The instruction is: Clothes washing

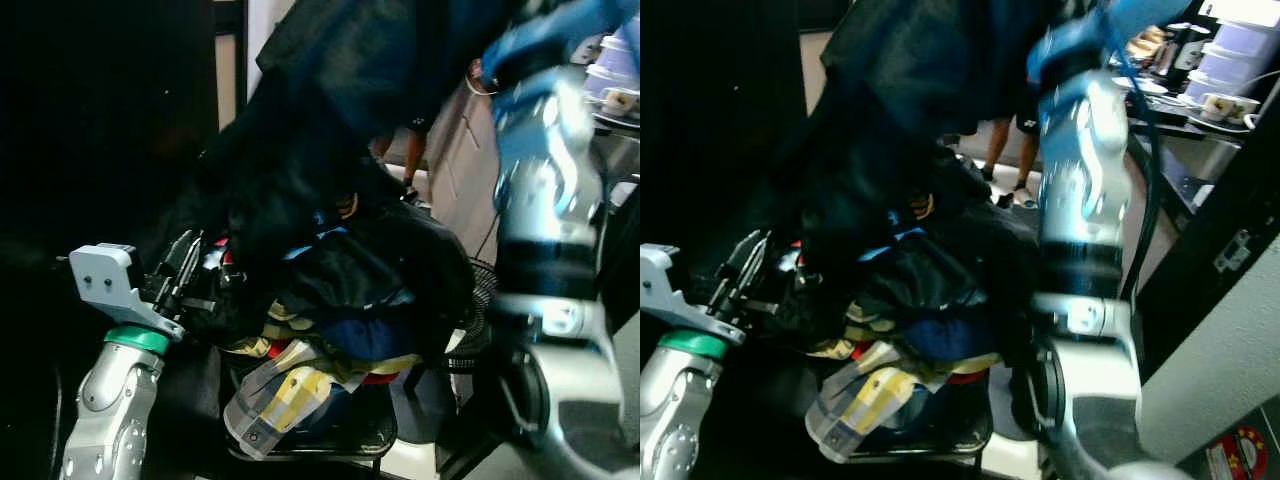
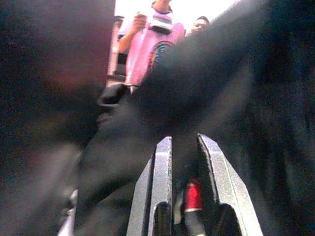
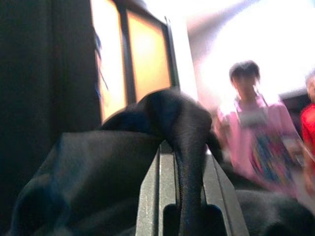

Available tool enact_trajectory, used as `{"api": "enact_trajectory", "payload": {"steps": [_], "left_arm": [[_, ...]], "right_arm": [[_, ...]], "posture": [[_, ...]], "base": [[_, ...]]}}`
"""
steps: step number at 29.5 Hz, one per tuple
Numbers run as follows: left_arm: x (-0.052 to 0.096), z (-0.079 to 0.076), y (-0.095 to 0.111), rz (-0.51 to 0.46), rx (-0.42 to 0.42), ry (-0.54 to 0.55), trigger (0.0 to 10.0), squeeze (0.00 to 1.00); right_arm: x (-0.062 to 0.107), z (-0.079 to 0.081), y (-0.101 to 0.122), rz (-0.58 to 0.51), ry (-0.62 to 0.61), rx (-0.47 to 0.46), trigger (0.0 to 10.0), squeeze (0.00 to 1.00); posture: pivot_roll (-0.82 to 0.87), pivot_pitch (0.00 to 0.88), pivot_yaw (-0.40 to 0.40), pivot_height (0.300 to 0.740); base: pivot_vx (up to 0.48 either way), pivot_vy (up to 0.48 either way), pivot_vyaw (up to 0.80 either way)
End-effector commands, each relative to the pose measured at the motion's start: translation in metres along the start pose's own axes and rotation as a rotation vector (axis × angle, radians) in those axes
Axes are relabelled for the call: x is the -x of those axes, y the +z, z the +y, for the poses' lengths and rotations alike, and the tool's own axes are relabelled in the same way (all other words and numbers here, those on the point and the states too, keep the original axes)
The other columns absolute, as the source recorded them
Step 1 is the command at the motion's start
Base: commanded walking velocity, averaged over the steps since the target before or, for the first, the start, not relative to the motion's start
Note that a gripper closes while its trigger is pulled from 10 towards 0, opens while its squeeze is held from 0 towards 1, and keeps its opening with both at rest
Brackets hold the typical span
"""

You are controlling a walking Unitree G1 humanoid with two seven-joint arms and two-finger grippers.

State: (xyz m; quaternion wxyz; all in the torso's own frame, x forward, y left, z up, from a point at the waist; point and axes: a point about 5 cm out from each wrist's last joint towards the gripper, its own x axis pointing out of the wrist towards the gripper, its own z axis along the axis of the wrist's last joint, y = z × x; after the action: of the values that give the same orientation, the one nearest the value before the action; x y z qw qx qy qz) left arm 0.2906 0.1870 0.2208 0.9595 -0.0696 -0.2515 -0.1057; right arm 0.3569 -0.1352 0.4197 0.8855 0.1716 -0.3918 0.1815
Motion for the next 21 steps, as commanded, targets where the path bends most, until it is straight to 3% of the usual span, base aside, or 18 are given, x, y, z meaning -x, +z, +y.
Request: {"api": "enact_trajectory", "payload": {"steps": [1,5,8,9,11,13,15,21], "left_arm": [[0.0,0.0,-0.004,0.007,0.011,0.002,10.0,0.0],[-0.001,0.001,-0.003,0.004,0.01,0.005,10.0,0.0],[-0.001,0.002,-0.003,0.003,0.008,0.009,10.0,0.0],[-0.001,0.002,-0.003,0.004,0.005,0.015,10.0,0.0],[-0.001,0.003,-0.003,0.005,0.003,0.019,10.0,0.0],[-0.002,0.003,-0.004,0.007,0.001,0.028,10.0,0.0],[-0.002,0.003,-0.004,0.008,0.0,0.03,10.0,0.0],[-0.004,0.004,-0.006,0.036,0.001,0.036,10.0,0.0]], "right_arm": [[-0.002,0.004,0.002,-0.001,0.012,0.019,0.0,0.0],[0.008,-0.003,-0.01,0.034,-0.009,0.053,0.0,0.0],[0.019,-0.01,-0.027,0.147,-0.008,0.105,0.0,0.0],[0.026,-0.013,-0.035,0.195,-0.01,0.149,9.8,0.0],[0.031,-0.015,-0.04,0.224,-0.011,0.179,9.8,0.0],[0.052,-0.021,-0.06,0.322,-0.022,0.211,10.0,0.0],[0.063,-0.022,-0.069,0.369,-0.03,0.188,10.0,0.0],[0.065,-0.022,-0.061,0.325,-0.067,0.139,10.0,0.0]], "posture": [[-0.01,0.0,-0.064,0.74],[-0.02,0.0,-0.059,0.74],[-0.02,0.0,-0.057,0.74],[-0.02,0.0,-0.058,0.74],[-0.02,0.0,-0.058,0.74],[-0.02,0.0,-0.056,0.74],[-0.01,0.0,-0.054,0.74],[-0.02,0.0,-0.044,0.74]], "base": [[0.0,0.0,0.0],[0.0,0.0,0.0],[0.0,0.0,0.0],[0.0,0.0,0.0],[0.0,0.0,0.0],[0.0,0.0,0.0],[0.0,0.0,0.0],[0.0,0.0,-0.24]]}}
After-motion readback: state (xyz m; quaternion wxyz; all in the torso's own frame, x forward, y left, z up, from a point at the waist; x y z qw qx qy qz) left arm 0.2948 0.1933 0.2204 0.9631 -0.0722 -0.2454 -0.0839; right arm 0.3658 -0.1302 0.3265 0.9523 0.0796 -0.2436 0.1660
